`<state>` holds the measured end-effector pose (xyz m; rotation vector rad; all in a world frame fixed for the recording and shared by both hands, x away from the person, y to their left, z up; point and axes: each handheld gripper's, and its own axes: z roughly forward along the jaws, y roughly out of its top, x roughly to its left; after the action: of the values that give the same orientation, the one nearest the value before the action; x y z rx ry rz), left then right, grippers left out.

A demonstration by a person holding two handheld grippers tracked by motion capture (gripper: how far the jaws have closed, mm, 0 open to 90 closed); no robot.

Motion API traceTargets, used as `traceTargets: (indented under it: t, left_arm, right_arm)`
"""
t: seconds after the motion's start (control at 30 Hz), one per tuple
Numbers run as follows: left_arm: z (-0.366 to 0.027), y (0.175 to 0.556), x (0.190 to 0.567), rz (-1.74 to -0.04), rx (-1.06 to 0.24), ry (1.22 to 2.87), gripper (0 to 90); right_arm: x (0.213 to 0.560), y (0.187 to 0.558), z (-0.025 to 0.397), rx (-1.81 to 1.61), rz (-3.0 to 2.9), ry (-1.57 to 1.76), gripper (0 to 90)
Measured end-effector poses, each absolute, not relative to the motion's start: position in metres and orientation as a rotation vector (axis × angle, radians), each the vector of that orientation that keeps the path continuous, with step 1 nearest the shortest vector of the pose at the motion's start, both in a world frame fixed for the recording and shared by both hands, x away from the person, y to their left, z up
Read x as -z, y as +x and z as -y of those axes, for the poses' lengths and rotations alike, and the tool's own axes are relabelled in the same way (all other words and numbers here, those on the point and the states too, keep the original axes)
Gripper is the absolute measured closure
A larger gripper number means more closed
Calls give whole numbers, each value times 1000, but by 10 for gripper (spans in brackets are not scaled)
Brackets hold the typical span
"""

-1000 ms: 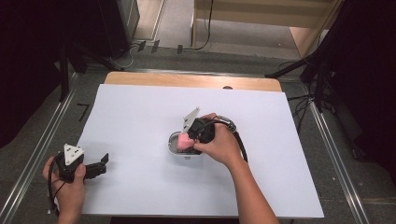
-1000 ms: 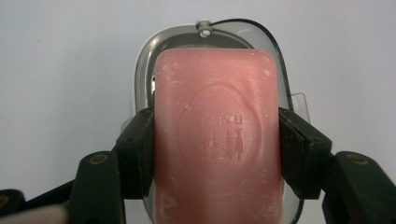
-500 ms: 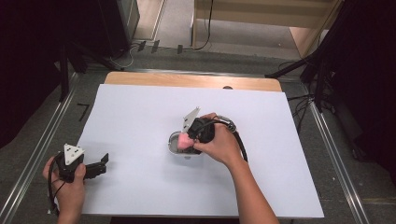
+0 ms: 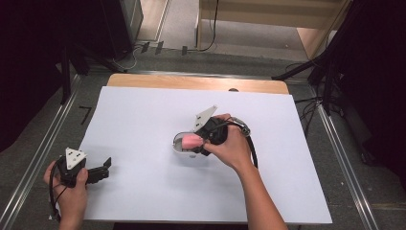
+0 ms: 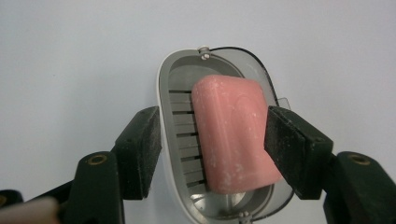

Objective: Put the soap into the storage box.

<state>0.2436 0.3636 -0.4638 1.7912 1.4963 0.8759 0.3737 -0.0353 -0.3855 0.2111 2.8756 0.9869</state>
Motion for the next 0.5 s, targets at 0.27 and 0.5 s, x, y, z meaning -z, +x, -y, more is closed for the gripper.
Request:
traceTargets:
  t: [0.27, 0.5]
  left_arm:
    - [-363, 244, 464, -1496, -877, 1792, 0]
    - [-363, 243, 464, -1494, -879, 1794, 0]
  right_arm:
    - [392, 370, 54, -994, -2845, 326, 255]
    - [400, 364, 71, -990, -2830, 440, 116]
